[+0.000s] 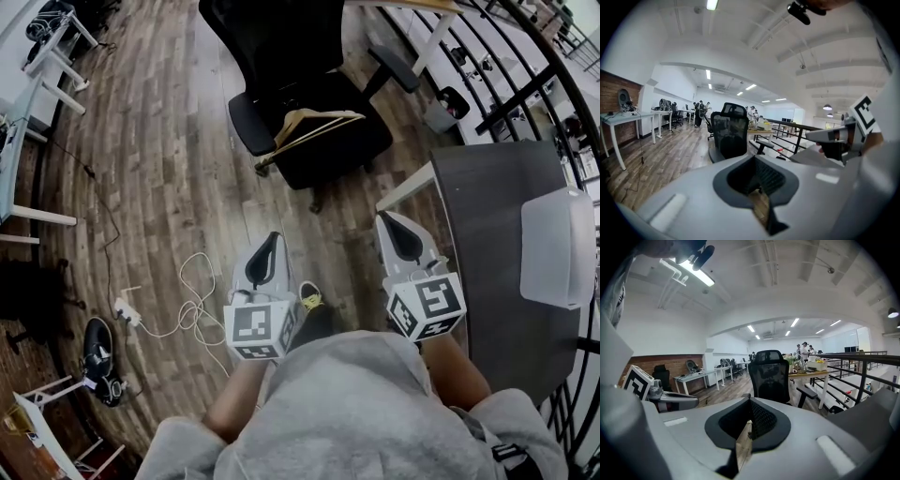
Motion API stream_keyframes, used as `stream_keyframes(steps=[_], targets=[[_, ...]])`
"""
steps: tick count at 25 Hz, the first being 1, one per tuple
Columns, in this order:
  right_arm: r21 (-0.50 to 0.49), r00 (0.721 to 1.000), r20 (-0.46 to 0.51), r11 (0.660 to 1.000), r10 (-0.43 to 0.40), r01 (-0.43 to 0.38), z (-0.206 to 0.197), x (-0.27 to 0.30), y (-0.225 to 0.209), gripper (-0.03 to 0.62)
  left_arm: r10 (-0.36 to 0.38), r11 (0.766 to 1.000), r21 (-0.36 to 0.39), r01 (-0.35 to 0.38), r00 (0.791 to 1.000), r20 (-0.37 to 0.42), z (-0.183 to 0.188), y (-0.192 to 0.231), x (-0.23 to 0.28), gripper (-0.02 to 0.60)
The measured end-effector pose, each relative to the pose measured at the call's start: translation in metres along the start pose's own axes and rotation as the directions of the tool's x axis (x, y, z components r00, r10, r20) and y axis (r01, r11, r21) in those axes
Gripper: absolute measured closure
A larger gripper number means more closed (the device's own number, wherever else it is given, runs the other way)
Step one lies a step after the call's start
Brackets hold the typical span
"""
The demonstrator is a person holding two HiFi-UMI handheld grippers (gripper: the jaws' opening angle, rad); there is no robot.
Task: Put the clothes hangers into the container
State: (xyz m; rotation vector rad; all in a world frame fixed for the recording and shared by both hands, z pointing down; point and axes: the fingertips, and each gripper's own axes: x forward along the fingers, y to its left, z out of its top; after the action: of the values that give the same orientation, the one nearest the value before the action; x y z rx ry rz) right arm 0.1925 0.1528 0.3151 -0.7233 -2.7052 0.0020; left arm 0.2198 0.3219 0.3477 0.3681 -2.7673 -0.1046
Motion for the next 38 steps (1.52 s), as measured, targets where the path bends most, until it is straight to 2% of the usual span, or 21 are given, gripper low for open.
stream_keyframes(steps=[7, 15, 22, 31, 38], targets=[[-0.034, 1.0, 0.02, 0.999, -0.01, 0.01, 0.019, 0.023, 0.004, 0.594, -0.007, 1.0, -0.018, 0.008, 1.0, 0.021, 0.008, 0.023, 0.015, 0.574], [-0.047, 0.999, 0.041, 0.998, -0.035, 0.037, 0.027, 0.016, 0.002, 0.594, -0.054, 0.998, -0.016, 0.054, 0.998, 0.017, 0.004, 0.008, 0.004, 0.574], [-0.039, 0.998, 0.052, 0.999, -0.028, 0.03, 0.026, 0.02, -0.007, 0.594, -0.043, 0.999, 0.003, 0.043, 0.998, 0.041, 0.011, 0.001, 0.011, 0.573], [-0.028, 0.998, 0.057, 1.0, -0.006, 0.008, 0.037, 0.056, -0.031, 0.594, -0.029, 0.999, 0.028, 0.028, 0.997, 0.065, 0.035, 0.008, 0.054, 0.573], [0.001, 0.999, 0.046, 1.0, -0.005, 0.005, 0.044, 0.102, -0.074, 0.594, -0.026, 0.999, 0.035, 0.024, 0.999, 0.043, 0.049, 0.01, 0.115, 0.572]])
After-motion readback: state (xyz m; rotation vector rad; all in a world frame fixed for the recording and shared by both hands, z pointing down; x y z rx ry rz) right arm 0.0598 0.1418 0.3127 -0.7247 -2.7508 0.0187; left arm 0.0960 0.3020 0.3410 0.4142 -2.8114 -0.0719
